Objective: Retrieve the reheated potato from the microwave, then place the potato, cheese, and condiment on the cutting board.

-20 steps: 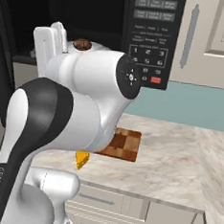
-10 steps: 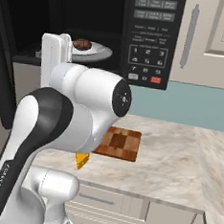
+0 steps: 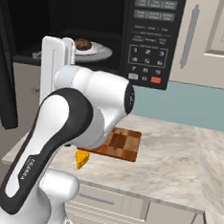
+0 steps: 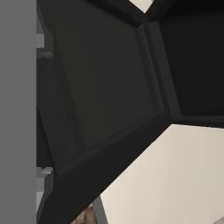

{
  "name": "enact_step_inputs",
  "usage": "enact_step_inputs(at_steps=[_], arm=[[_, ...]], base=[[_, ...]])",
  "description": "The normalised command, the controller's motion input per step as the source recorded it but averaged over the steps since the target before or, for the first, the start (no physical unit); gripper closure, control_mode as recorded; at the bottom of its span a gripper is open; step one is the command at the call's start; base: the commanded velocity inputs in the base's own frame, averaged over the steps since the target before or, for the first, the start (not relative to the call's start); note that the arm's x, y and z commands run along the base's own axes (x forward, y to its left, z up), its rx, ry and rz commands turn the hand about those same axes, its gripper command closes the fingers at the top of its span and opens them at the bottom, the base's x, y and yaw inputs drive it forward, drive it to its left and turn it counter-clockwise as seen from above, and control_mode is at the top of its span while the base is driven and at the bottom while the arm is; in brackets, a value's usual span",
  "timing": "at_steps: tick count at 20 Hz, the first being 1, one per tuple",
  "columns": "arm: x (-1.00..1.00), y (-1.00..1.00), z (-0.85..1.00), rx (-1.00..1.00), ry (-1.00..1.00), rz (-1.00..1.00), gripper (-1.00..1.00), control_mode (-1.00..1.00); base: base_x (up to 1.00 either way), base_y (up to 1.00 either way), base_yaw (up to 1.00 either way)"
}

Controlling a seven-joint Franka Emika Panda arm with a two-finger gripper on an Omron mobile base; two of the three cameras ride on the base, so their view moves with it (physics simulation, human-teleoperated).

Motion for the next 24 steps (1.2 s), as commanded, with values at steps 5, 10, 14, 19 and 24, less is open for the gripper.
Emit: enact_step_inputs(at_steps=[5,10,14,19,24], arm=[[0.06,0.29,0.0,0.0,0.0,0.09,-1.0,-1.0],[-0.07,0.35,0.0,0.01,0.0,0.06,-1.0,-1.0],[-0.27,0.34,0.0,0.0,-0.08,0.05,-1.0,-1.0],[-0.38,0.35,0.0,0.0,-0.08,0.05,-1.0,-1.0],[-0.48,0.46,0.0,0.0,-0.09,0.05,-1.0,-1.0]], base=[[0.0,0.0,0.0],[0.0,0.0,0.0],[0.0,0.0,0.0],[0.0,0.0,0.0],[0.0,0.0,0.0]])
